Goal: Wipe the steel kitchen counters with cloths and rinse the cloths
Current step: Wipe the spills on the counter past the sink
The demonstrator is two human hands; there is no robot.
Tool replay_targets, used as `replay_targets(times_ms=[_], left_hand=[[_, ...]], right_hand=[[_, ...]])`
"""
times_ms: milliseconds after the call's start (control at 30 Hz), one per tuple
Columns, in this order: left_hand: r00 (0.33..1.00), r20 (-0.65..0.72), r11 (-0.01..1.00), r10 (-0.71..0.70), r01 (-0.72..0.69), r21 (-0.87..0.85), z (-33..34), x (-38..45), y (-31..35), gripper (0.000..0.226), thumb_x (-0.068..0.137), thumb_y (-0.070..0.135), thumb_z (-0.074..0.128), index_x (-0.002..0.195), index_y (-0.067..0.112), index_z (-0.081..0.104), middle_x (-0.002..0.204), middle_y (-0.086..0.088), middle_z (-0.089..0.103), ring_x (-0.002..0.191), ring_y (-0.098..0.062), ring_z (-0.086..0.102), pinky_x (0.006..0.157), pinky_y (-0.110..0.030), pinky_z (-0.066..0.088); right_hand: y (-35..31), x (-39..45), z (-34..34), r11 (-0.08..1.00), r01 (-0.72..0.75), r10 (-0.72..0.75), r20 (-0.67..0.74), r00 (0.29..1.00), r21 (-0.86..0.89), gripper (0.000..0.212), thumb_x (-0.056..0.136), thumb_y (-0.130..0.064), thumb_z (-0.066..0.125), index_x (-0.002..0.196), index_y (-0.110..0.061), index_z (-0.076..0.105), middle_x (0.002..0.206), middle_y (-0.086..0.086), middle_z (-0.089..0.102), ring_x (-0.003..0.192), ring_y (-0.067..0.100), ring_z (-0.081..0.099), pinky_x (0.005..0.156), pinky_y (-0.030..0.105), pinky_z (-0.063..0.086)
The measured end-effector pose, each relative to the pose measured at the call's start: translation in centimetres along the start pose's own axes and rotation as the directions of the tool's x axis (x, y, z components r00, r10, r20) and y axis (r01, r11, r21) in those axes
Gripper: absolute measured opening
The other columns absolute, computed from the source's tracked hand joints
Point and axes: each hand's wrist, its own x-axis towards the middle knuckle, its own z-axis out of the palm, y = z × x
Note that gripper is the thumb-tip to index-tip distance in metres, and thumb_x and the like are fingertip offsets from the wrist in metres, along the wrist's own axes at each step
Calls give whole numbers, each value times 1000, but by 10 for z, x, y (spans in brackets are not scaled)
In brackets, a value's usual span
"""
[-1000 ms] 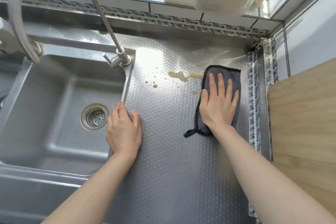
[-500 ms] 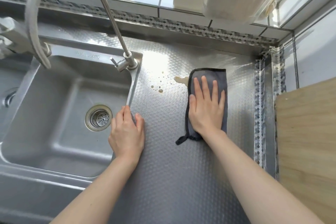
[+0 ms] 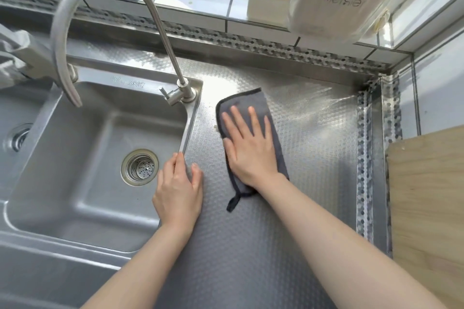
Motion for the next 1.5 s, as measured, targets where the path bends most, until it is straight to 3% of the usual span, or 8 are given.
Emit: replay_targets(times_ms=[100, 400, 600, 667, 867, 1000, 1167, 1500], left_hand=[[1000, 17, 1000, 10, -10, 1, -2, 2, -4, 47, 98, 36, 42, 138, 15, 51, 140, -1, 51, 126, -25, 46, 89, -44, 46], [1000, -17, 995, 5, -7, -103, -1, 5, -11, 42, 93, 29, 52, 133, 16, 58, 138, 2, 56, 125, -23, 50, 93, -40, 45], [1000, 5, 993, 20, -19, -119, -6, 7, -15, 43, 92, 30, 54, 133, 18, 59, 139, 4, 56, 126, -21, 52, 97, -38, 44], [999, 36, 993, 23, -18, -117, -10, 9, -19, 43, 92, 32, 53, 133, 21, 60, 141, 8, 55, 127, -20, 53, 99, -38, 44], [998, 64, 995, 30, -24, -94, -19, -2, -35, 37, 90, 32, 56, 125, 25, 66, 138, 12, 58, 122, -19, 58, 94, -39, 48], [999, 25, 995, 34, -31, -93, -23, -6, -38, 35, 88, 29, 54, 117, 25, 71, 131, 10, 63, 113, -21, 64, 87, -38, 51], [998, 23, 995, 56, -54, -86, -29, -7, -39, 44, 80, 33, 45, 111, 21, 74, 126, 7, 67, 105, -24, 68, 84, -39, 53], [999, -12, 992, 47, -48, -113, -27, -6, -45, 38, 84, 33, 45, 102, 24, 77, 121, 12, 69, 100, -22, 69, 80, -36, 53]], right_hand=[[11, -10, -1, 996, 86, -87, 23, 996, 34, 57, 101, -44, 19, 156, -29, 19, 163, -10, 16, 152, 19, 6, 123, 47, 5], [12, 79, -11, 959, -277, 279, -26, 960, 65, 68, 97, -60, 21, 157, -29, 11, 165, -7, 9, 152, 27, 0, 121, 53, 0], [-21, 41, -2, 990, 127, -126, -18, 992, 55, 55, 101, -41, 29, 155, -32, 23, 163, -7, 19, 152, 24, 8, 123, 48, 5], [-15, 27, 1, 979, 160, -154, -59, 986, 124, 50, 101, -28, 36, 152, -28, 33, 160, -6, 29, 150, 20, 17, 123, 43, 11], [-20, 22, -1, 927, -234, 280, -128, 951, 292, 46, 103, -22, 32, 148, -26, 40, 159, -8, 31, 151, 17, 15, 124, 39, 6], [-62, -3, 8, 991, -2, 12, -78, 997, 135, 48, 101, -33, 33, 149, -33, 36, 160, -8, 29, 151, 26, 15, 122, 51, 9], [-63, -43, 17, 939, 339, -339, 0, 941, 59, 48, 97, -34, 43, 145, -35, 43, 160, -8, 30, 150, 25, 18, 121, 52, 11], [-55, 59, 4, 994, 112, -112, 32, 993, 5, 41, 101, -39, 32, 137, -31, 49, 159, -9, 29, 151, 22, 14, 121, 51, 4]])
